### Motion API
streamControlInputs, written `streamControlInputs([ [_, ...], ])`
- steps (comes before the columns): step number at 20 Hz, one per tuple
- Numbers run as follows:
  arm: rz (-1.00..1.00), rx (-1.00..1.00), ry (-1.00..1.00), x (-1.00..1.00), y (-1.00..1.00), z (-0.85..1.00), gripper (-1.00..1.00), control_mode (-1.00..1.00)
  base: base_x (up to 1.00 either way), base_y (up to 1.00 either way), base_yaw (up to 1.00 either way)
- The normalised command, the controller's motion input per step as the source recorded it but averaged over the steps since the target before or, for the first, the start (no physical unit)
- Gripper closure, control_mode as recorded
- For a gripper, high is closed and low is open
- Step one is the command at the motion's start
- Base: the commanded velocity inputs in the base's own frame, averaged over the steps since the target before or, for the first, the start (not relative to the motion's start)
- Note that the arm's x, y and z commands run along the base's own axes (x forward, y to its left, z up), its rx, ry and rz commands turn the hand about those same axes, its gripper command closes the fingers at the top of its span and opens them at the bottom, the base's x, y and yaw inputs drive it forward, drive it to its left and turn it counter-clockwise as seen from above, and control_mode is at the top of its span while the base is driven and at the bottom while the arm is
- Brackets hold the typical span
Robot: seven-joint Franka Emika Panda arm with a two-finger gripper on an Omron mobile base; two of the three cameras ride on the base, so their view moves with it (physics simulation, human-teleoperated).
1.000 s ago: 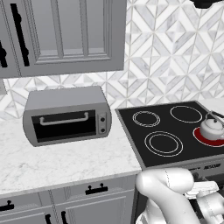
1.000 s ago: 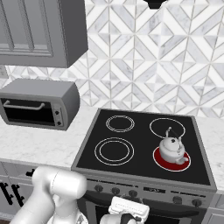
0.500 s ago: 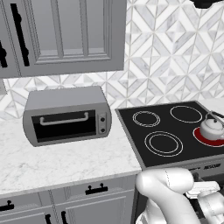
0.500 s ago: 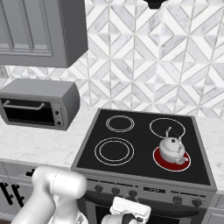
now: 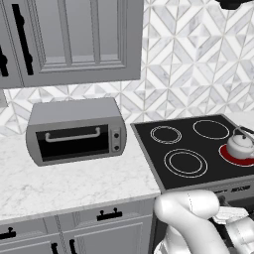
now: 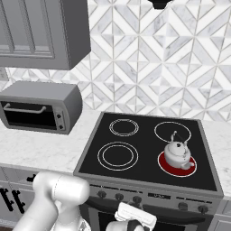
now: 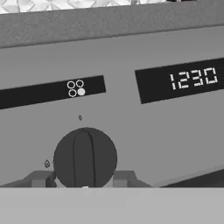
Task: Turn off the front right burner of the stove.
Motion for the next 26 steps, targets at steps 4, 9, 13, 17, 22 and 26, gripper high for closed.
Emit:
streamControlInputs([
  [4, 0.0, 0.28, 0.01, 0.18, -0.33, 0.58, 1.0, -1.0, 0.0, 0.0, 0.0],
  [9, 0.0, 0.12, -0.01, 0.27, -0.28, 0.66, 1.0, -1.0, 0.0, 0.0, 0.0],
  [13, 0.04, 0.15, -0.04, 0.07, -0.28, 0.67, 1.0, -1.0, 0.0, 0.0, 0.0],
  [17, 0.07, 0.19, -0.11, 0.0, -0.31, 0.65, 1.0, -1.0, 0.0, 0.0, 0.0],
  [22, 0.19, 0.33, -0.11, 0.0, -0.42, 0.68, 1.0, -1.0, 0.0, 0.0, 0.0],
  [26, 0.19, 0.34, -0.13, 0.0, -0.48, 0.71, 1.0, -1.0, 0.0, 0.0, 0.0],
])
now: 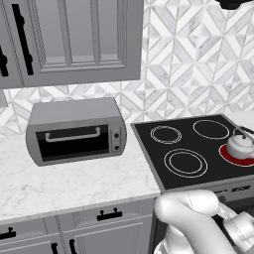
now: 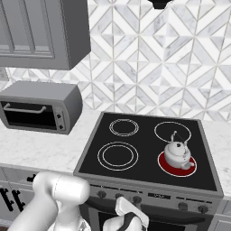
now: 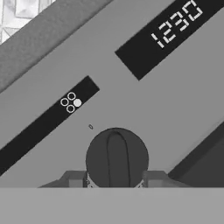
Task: Turn off the front right burner of the stove.
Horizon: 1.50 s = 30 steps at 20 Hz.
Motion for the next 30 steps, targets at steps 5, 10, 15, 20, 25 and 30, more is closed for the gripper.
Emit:
streamControlInputs([
  [5, 0.19, 0.32, -0.14, 0.05, -0.68, 0.69, 1.0, -1.0, 0.0, 0.0, 0.0],
  [10, 0.19, 0.36, -0.12, 0.0, -0.77, 0.65, 1.0, -1.0, 0.0, 0.0, 0.0],
  [15, 0.09, 0.45, -0.08, 0.0, -0.83, 0.67, 1.0, -1.0, 0.0, 0.0, 0.0],
  [20, 0.01, 0.56, -0.08, 0.0, -0.89, 0.59, 1.0, -1.0, 0.0, 0.0, 0.0],
  [25, 0.02, 0.63, 0.0, 0.0, -0.86, 0.35, 1.0, -1.0, 0.0, 0.0, 0.0],
  [30, 0.01, 0.56, 0.0, 0.02, -0.74, 0.26, 1.0, -1.0, 0.0, 0.0, 0.0],
])
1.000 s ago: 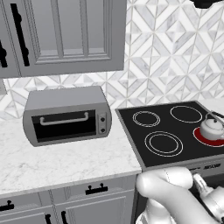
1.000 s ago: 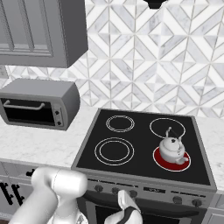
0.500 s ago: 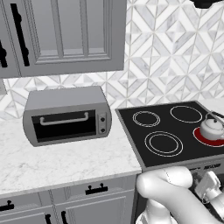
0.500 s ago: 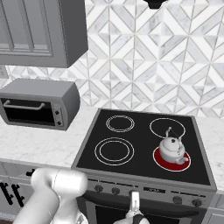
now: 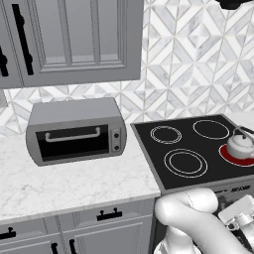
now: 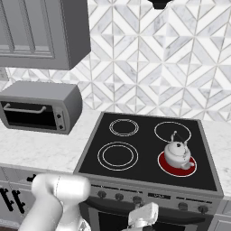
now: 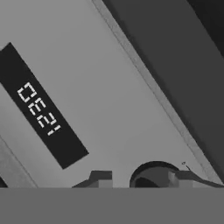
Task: Turn off the front right burner of the stove.
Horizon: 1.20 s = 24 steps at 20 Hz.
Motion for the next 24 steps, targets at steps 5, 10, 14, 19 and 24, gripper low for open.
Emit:
streamControlInputs([
  [5, 0.08, 0.25, 0.01, 0.02, -0.07, 0.85, 1.0, -1.0, 0.0, 0.0, 0.0],
  [10, 0.32, 0.0, 0.0, -0.01, 0.34, 0.66, 1.0, -1.0, 0.0, 0.0, 0.0],
  [14, 0.59, -0.1, -0.02, -0.26, 0.47, 0.43, 1.0, -1.0, 0.0, 0.0, 0.0],
  [19, 0.58, 0.05, -0.1, -0.14, 0.23, 0.75, 1.0, -1.0, 0.0, 0.0, 0.0],
  [24, 0.09, 0.08, -0.01, 0.03, 0.07, 0.07, 1.0, -1.0, 0.0, 0.0, 0.0],
])
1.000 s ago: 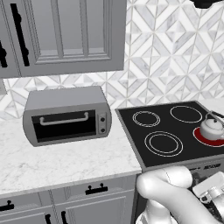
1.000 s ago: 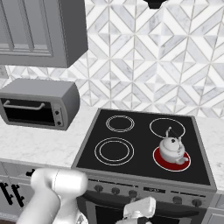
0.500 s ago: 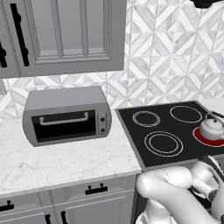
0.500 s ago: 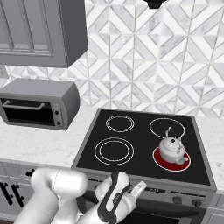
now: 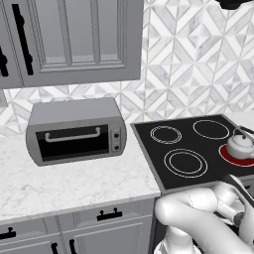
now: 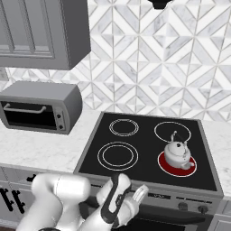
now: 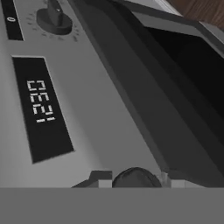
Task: Turn off the front right burner of the stove.
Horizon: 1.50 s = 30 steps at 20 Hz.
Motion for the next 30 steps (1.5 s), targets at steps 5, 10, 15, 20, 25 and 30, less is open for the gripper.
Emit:
streamControlInputs([
  [5, -0.02, 0.48, 0.0, 0.01, -0.01, 0.27, 1.0, -1.0, 0.0, 0.0, 0.0],
  [10, -0.03, 0.95, -0.02, 0.03, -0.11, 0.87, 1.0, -1.0, 0.0, 0.0, 0.0],
  [15, 0.0, 0.94, -0.06, 0.06, -0.16, 0.91, 1.0, -1.0, 0.0, 0.0, 0.0],
  [20, 0.0, 0.92, -0.12, 0.02, -0.26, 1.0, 1.0, -1.0, 0.0, 0.0, 0.0],
  [25, 0.02, 0.96, -0.19, 0.0, -0.48, 0.91, 1.0, -1.0, 0.0, 0.0, 0.0],
  [30, -0.01, 0.95, -0.35, -0.3, -0.76, 0.63, 1.0, -1.0, 0.0, 0.0, 0.0],
])
